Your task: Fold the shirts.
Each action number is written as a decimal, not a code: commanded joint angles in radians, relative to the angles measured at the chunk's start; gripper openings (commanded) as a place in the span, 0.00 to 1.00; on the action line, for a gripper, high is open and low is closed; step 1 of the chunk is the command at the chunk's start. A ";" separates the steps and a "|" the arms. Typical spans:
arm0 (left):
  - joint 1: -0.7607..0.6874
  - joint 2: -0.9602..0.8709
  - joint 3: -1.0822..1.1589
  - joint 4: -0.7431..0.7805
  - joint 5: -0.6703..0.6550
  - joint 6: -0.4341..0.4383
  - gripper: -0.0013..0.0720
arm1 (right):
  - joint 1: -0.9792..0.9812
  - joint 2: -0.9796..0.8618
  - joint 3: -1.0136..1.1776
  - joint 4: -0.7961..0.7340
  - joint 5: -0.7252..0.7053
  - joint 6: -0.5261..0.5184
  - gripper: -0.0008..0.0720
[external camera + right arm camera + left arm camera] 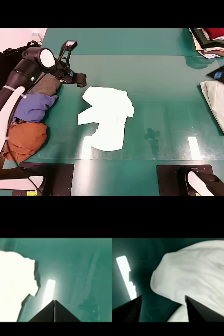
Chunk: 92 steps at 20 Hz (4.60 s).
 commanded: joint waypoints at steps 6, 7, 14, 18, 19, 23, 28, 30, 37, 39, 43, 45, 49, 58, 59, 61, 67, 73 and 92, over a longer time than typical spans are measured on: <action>0.064 -0.218 -0.001 -0.242 0.124 0.173 0.87 | 0.001 0.036 -0.432 0.212 -0.093 0.000 0.33; 0.064 -0.221 -0.001 -0.242 0.140 0.172 0.70 | 0.008 0.014 -0.466 0.228 -0.109 0.000 0.33; 0.079 -0.221 0.147 -0.227 0.072 0.172 0.05 | 0.353 -0.161 -0.699 0.274 -0.323 0.001 0.66; 0.079 -0.221 0.274 -0.227 0.015 0.172 0.05 | 0.652 -0.343 -0.714 0.435 -0.551 -0.034 0.67; 0.079 -0.221 0.285 -0.226 0.010 0.172 0.05 | 0.709 -0.383 -0.692 0.470 -0.595 -0.059 0.67; 0.079 -0.221 0.286 -0.225 -0.005 0.172 0.05 | 0.852 -0.539 -0.543 0.521 -0.631 -0.103 0.67; 0.079 -0.217 0.286 -0.205 -0.044 0.169 0.05 | 0.877 -0.651 -0.404 0.496 -0.628 -0.105 0.17; 0.079 -0.182 0.288 -0.126 -0.043 0.115 0.05 | 0.852 -0.626 -0.373 0.412 -0.606 -0.100 0.03; 0.079 0.175 0.438 0.061 -0.085 0.084 0.05 | 0.567 -0.275 -0.174 -0.069 -0.282 0.095 0.03; 0.079 0.300 0.463 0.031 -0.101 0.084 0.05 | 0.477 -0.166 -0.072 -0.111 -0.224 0.095 0.03; 0.079 0.518 0.467 -0.090 -0.154 0.085 0.05 | 0.348 -0.002 0.116 -0.115 -0.192 0.094 0.03; 0.079 0.594 0.468 -0.138 -0.176 0.085 0.05 | 0.304 0.050 0.195 -0.116 -0.173 0.093 0.03; 0.079 0.655 0.470 -0.224 -0.225 0.085 0.05 | 0.211 0.081 0.360 -0.115 -0.082 0.094 0.03; 0.079 0.544 -0.083 -0.241 -0.312 0.089 0.05 | 0.259 -0.280 0.327 -0.117 0.199 0.118 0.03; 0.079 0.536 -0.203 -0.241 -0.265 0.098 0.05 | 0.283 -0.317 0.254 -0.117 0.190 0.104 0.03; 0.079 0.528 -0.424 -0.242 -0.145 0.121 0.05 | 0.315 -0.367 0.117 -0.117 0.120 0.097 0.03; 0.079 0.528 -0.721 -0.248 0.081 0.172 0.05 | 0.335 -0.420 -0.056 -0.114 -0.020 0.097 0.03; 0.081 0.528 -0.648 -0.297 0.084 0.184 0.76 | 0.334 -0.418 -0.056 -0.114 -0.021 0.097 0.03; 0.349 -0.034 -0.413 -0.466 0.103 0.225 0.76 | 0.334 -0.417 -0.056 -0.113 -0.020 0.097 0.03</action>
